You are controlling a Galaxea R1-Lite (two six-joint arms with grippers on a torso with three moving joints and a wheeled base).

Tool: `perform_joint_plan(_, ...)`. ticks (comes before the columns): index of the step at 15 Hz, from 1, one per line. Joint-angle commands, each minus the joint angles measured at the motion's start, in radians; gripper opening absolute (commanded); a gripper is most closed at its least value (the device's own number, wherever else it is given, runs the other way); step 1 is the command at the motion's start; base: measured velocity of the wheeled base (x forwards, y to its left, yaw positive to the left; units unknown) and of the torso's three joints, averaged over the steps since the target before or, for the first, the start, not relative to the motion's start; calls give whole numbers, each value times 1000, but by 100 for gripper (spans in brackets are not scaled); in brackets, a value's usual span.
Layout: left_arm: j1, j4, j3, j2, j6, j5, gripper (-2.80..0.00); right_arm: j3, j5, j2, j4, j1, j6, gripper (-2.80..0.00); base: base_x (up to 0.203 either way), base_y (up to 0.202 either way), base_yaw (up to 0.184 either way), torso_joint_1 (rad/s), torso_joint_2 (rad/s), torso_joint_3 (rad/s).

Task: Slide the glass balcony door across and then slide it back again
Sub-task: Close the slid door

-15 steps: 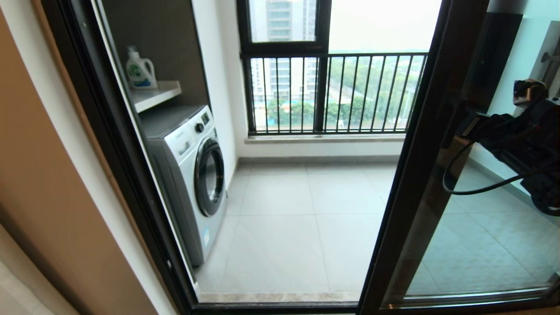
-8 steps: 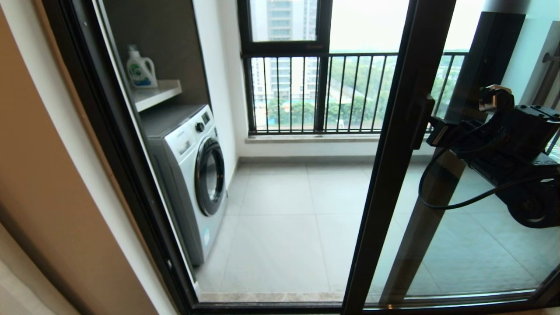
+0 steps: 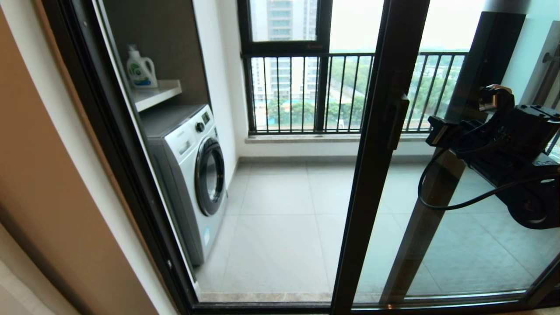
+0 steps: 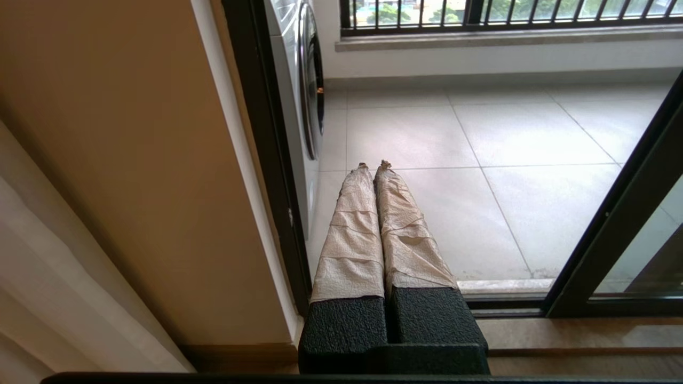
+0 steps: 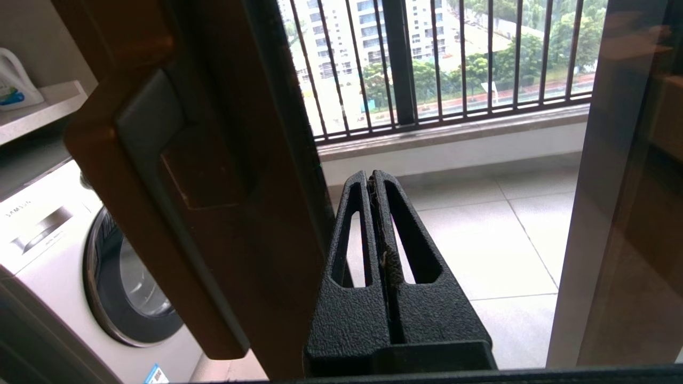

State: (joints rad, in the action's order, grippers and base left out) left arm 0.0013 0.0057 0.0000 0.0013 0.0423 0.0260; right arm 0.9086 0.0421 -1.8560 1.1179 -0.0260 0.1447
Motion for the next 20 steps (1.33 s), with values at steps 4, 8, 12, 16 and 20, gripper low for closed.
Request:
perform_joint_plan(4, 0, 0, 2, 0, 1, 0, -280, -41, -8, 42, 7, -14, 24, -280, 0, 0, 0, 0, 0, 0)
perform_joint_plan(8, 0, 0, 2, 0, 1, 0, -280, 33, -11, 32, -4, -71, -21, -280, 0, 0, 0, 0, 0, 0)
perform_joint_plan(12, 0, 0, 2, 0, 1, 0, -280, 100, -10, 1, -50, -75, -37, -280, 0, 0, 0, 0, 0, 0)
perform_joint_plan(16, 0, 0, 2, 0, 1, 0, -280, 145, -10, -14, -64, -77, -37, -280, 0, 0, 0, 0, 0, 0)
perform_joint_plan(20, 0, 0, 2, 0, 1, 0, -280, 151, -8, -41, -73, -97, -45, -280, 0, 0, 0, 0, 0, 0)
